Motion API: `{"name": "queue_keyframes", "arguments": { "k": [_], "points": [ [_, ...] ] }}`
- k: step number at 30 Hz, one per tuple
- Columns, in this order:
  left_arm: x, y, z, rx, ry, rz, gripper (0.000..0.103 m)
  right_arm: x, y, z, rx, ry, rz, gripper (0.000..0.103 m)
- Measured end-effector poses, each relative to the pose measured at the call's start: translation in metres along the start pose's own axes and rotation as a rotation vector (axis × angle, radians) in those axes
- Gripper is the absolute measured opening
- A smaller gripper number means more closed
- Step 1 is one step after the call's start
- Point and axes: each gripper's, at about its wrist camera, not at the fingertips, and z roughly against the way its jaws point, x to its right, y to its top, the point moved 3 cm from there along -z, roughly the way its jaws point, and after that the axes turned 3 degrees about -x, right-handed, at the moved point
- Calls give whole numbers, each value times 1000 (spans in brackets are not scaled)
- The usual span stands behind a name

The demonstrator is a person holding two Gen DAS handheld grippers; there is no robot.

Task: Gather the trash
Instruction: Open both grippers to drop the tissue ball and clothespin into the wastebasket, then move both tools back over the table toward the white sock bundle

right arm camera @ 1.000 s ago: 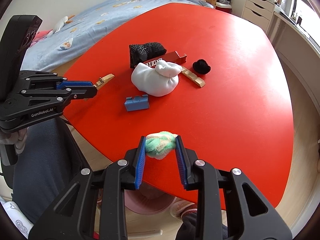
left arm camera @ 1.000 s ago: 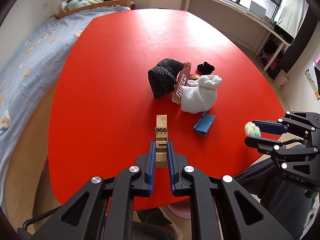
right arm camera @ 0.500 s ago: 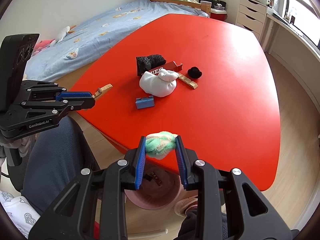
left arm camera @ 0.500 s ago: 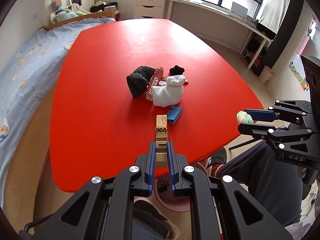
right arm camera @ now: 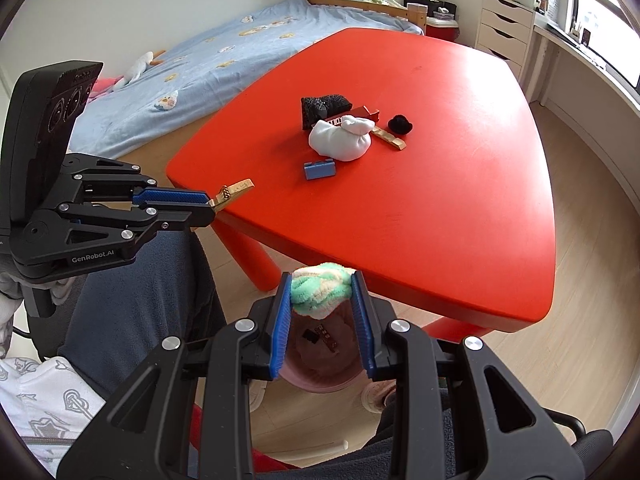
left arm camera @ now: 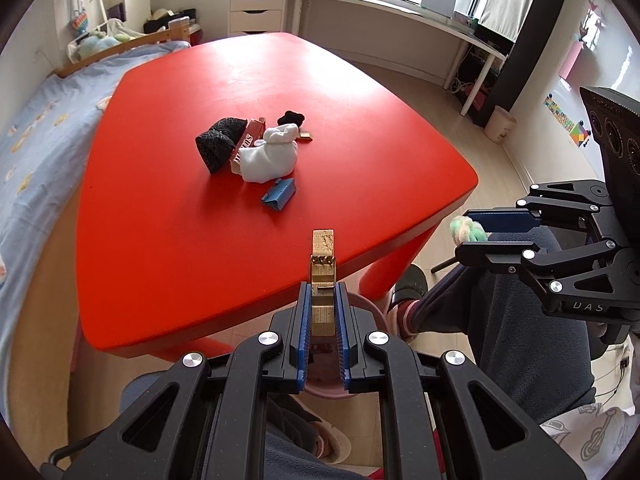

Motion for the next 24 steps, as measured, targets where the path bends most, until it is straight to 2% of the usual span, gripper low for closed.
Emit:
{"name": "queue_keyframes", "arguments": {
  "k": [13,14,15,16,17,18,19,21,24],
  "points": [
    [13,-9,-4,-32,-57,-15,12,-3,-9,-5,-20,29,2,30],
    [13,-9,-4,-31,-55,-17,16,-3,-10,-6,-24,27,5,32],
    [13,-9,-4,-27,-57,-14,20,-3,-10,-7,-26,24,4,43],
    [12,-9,-4,-26,-54,-8,37,-1,-10,-8,-24,20,0,55],
    [10,-8,-3,-18,-43,-1,65,1,-11,-8,-18,15,-6,79],
    [7,-8,-2,-3,-28,10,75,2,-11,-7,-13,8,-13,89],
    [4,-7,-1,8,-18,20,86,4,-11,-8,-15,2,-20,90],
    [0,-6,-1,10,1,31,91,8,-12,-9,-22,-10,-33,97],
    [-5,-7,-1,11,13,45,94,11,-13,-11,-28,-14,-41,98]
  ]
}}
